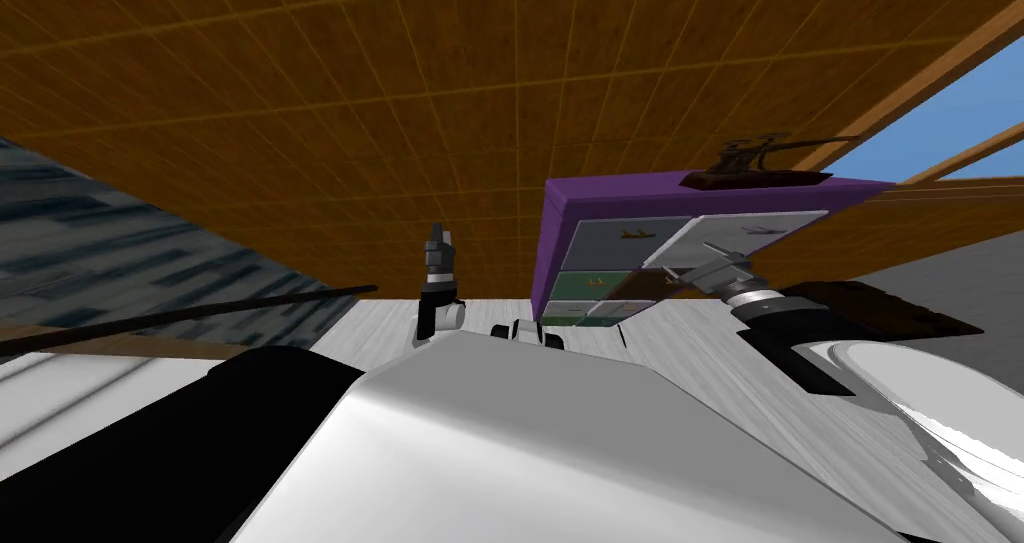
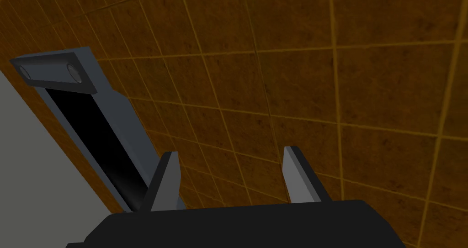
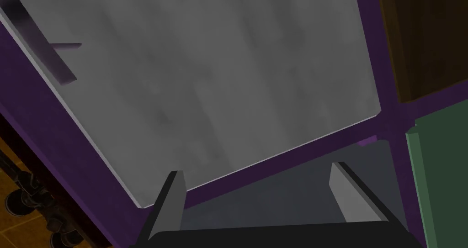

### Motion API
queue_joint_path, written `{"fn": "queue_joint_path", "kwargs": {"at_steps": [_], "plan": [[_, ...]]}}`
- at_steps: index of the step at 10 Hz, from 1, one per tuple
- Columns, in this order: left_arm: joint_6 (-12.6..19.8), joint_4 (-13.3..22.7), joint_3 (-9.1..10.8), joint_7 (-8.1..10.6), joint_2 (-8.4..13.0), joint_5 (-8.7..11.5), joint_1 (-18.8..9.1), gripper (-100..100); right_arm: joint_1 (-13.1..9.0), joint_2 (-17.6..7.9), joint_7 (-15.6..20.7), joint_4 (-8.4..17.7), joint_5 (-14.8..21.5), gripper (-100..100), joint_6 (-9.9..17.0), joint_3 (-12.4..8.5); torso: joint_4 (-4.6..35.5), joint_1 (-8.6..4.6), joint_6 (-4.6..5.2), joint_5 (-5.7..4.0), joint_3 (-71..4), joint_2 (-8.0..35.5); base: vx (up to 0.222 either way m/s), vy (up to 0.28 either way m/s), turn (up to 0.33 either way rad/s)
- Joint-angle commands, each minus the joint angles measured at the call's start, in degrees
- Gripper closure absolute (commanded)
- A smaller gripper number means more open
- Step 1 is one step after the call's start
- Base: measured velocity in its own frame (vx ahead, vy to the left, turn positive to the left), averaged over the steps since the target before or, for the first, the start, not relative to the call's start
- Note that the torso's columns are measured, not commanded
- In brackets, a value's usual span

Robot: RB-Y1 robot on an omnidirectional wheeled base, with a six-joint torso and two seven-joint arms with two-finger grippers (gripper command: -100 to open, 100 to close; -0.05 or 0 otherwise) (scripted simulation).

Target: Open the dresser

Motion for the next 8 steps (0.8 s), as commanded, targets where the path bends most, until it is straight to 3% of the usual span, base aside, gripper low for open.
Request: {"fn": "queue_joint_path", "kwargs": {"at_steps": [1,2,3,5,8], "plan": [[0.00,0.01,-0.01,0.00,0.00,0.00,-0.03,0,-0.13,0.14,0.67,0.14,-1.17,-100,-4.64,-0.08,0.20,0.14,-0.08,0.04,0.41,0.62,-0.008,0.008,0.065],[0.01,0.01,-0.02,0.00,-0.01,0.00,-0.05,0,-0.13,0.14,0.67,0.14,-1.17,-100,-5.16,-0.08,0.31,0.21,-0.03,0.07,0.63,0.92,-0.035,0.003,0.035],[0.01,0.01,-0.02,0.00,-0.01,0.00,-0.05,0,0.76,1.29,3.71,-0.31,-4.11,-100,-7.64,-1.69,0.30,0.18,0.03,0.06,0.60,0.84,0.135,0.026,-0.348],[0.00,0.00,-0.01,0.00,0.00,0.00,-0.01,0,0.76,1.29,5.58,-0.31,-7.30,-100,-10.40,-1.69,-0.05,0.13,0.01,0.05,-0.13,-0.28,0.221,0.020,-0.444],[0.01,0.01,-0.02,0.00,0.00,0.00,-0.05,0,0.76,1.29,5.58,-0.31,-7.33,-100,-14.56,-1.69,0.27,0.03,-0.02,0.02,0.54,0.76,-0.004,0.013,-0.040]]}}
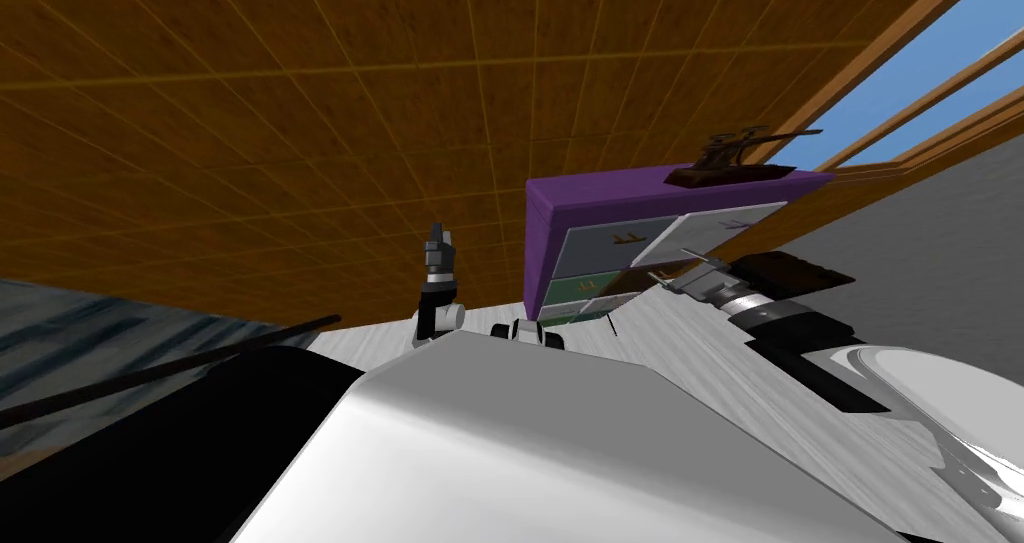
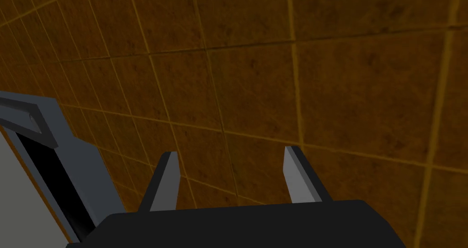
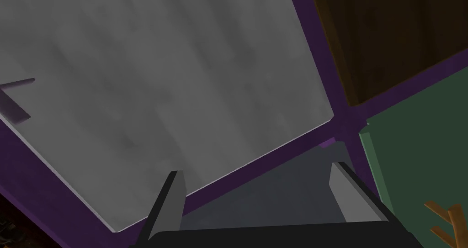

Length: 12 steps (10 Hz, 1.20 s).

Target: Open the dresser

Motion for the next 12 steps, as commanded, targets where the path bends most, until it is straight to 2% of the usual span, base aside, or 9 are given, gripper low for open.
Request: {"fn": "queue_joint_path", "kwargs": {"at_steps": [1,3,6,11,12], "plan": [[0.00,0.00,0.00,0.00,0.00,0.00,0.00,0,1.08,1.20,2.92,-0.60,-2.89,-100,-4.07,-1.75,-0.05,-0.02,0.03,-0.02,-0.10,-0.16,0.008,0.085,-0.243],[0.00,0.00,0.00,0.00,-0.01,0.00,0.01,0,1.08,1.20,4.90,-0.60,-6.26,-100,-7.40,-1.75,-0.15,0.39,0.05,0.13,-0.31,-0.47,0.012,0.114,-0.327],[0.00,0.00,0.00,0.00,0.00,0.00,0.00,0,1.08,1.20,4.90,-0.60,-6.27,-100,-11.40,-1.75,-0.16,-0.13,0.00,-0.05,-0.32,-0.48,0.003,0.026,-0.076],[0.00,0.00,0.00,0.00,0.00,0.00,0.00,0,1.09,1.21,4.91,-0.60,-6.27,-100,-11.41,-1.75,-0.14,0.09,0.03,0.02,-0.29,-0.43,0.000,-0.001,0.004],[0.00,0.00,0.00,0.00,0.00,0.00,0.00,0,1.09,1.21,4.91,-0.60,-6.27,100,-11.41,-1.75,-0.14,0.11,0.04,0.03,-0.29,-0.43,0.000,0.000,0.000]]}}
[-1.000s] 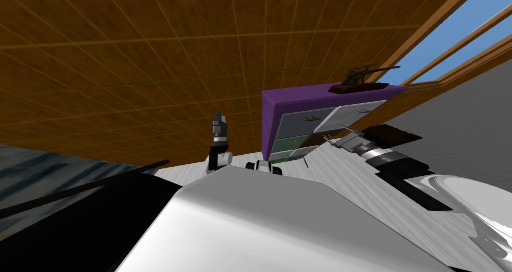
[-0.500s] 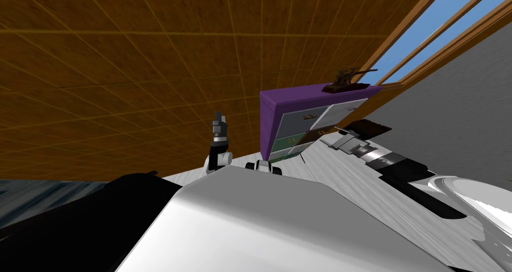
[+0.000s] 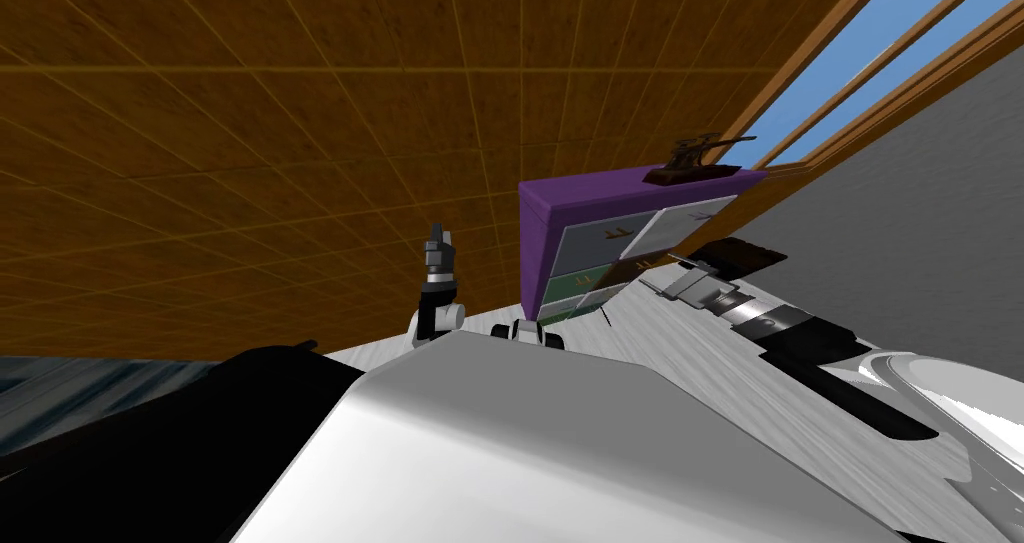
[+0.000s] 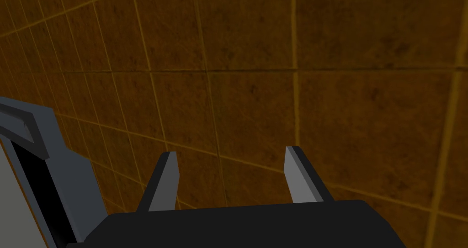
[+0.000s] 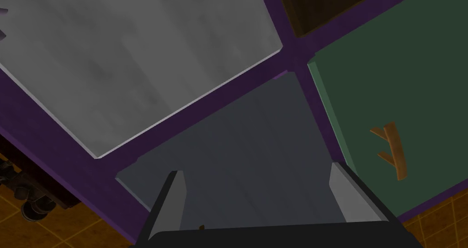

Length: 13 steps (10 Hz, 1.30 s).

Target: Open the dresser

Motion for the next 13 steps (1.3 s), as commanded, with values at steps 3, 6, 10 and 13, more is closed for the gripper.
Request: {"fn": "queue_joint_path", "kwargs": {"at_steps": [3,6,10,13], "plan": [[0.00,0.01,0.00,0.00,0.01,0.00,-0.02,0,0.44,-0.19,-0.16,-0.90,-0.35,100,-0.76,-0.42,0.12,-0.21,0.02,-0.06,0.26,0.39,-0.142,-0.071,-0.068],[0.00,0.01,0.00,0.00,0.00,0.00,-0.01,0,-1.02,1.34,1.24,-1.48,-0.22,-100,0.71,-1.06,-0.06,0.16,-0.03,0.04,-0.14,-0.26,-0.087,-0.011,-0.014],[0.00,-0.01,-0.02,0.00,-0.02,0.00,0.00,0,-3.62,4.20,3.82,-2.26,-0.03,-100,3.40,-2.28,0.00,0.12,-0.01,0.04,0.01,0.03,0.031,0.203,0.006],[0.00,0.00,-0.02,0.00,-0.02,0.00,0.00,0,-6.27,7.10,6.45,-3.07,0.17,-100,6.12,-3.53,0.02,-0.07,0.00,-0.01,0.04,0.06,0.025,0.224,0.007]]}}
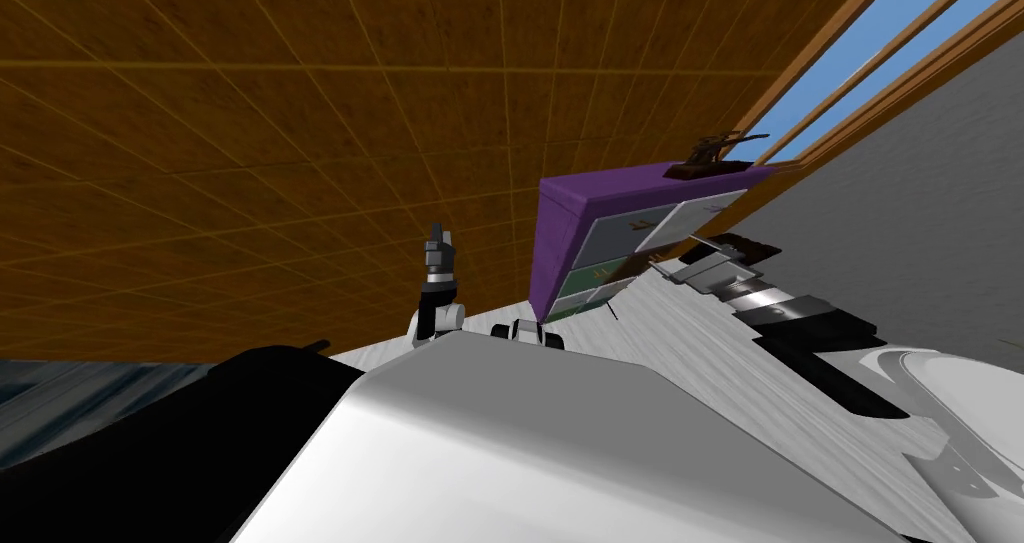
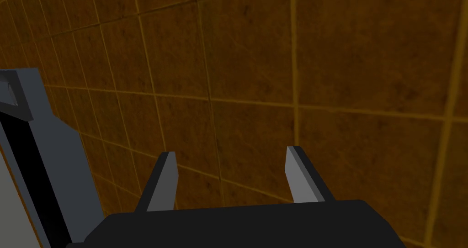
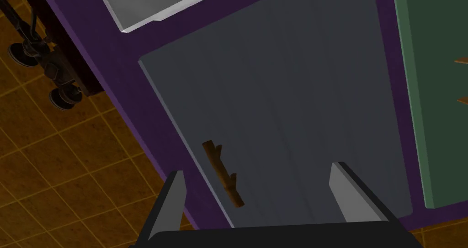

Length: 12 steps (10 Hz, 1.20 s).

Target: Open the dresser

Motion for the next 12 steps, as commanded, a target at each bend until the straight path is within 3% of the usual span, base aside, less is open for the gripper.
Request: {"fn": "queue_joint_path", "kwargs": {"at_steps": [1,3,5,6,7,12], "plan": [[0.00,0.00,0.00,0.00,0.00,0.00,0.00,0,-2.76,2.74,2.64,-0.37,0.15,-100,2.54,-1.09,-0.01,0.04,-0.01,0.00,-0.01,-0.01,0.011,0.241,0.011],[0.00,0.00,0.00,0.00,0.00,0.00,0.00,0,-4.15,4.26,3.99,-0.74,0.23,-100,3.97,-1.73,-0.03,0.03,-0.01,0.02,-0.07,-0.10,0.045,0.204,0.003],[0.00,0.00,0.01,0.00,0.01,0.00,0.00,0,-3.74,2.02,2.39,-0.36,-0.17,-100,3.60,-2.49,-0.03,-0.36,0.00,-0.10,-0.05,-0.06,0.060,0.075,-0.002],[0.00,0.00,0.02,0.00,0.02,0.00,0.01,0,-3.88,2.58,2.97,-0.33,0.00,-100,3.56,-2.01,-0.05,-0.24,-0.01,-0.09,-0.11,-0.20,0.059,0.038,-0.003],[0.00,0.00,0.02,0.00,0.02,0.00,0.01,0,-3.88,2.44,2.73,-0.34,-0.02,100,3.65,-2.08,-0.03,-0.15,-0.01,-0.05,-0.05,-0.06,0.009,0.006,0.001],[0.01,0.01,0.03,0.00,0.03,0.00,-0.02,0,-3.47,1.88,2.28,-1.36,-0.57,100,2.88,-2.79,0.05,0.09,0.00,0.00,0.10,0.14,-0.139,-0.065,-0.058]]}}
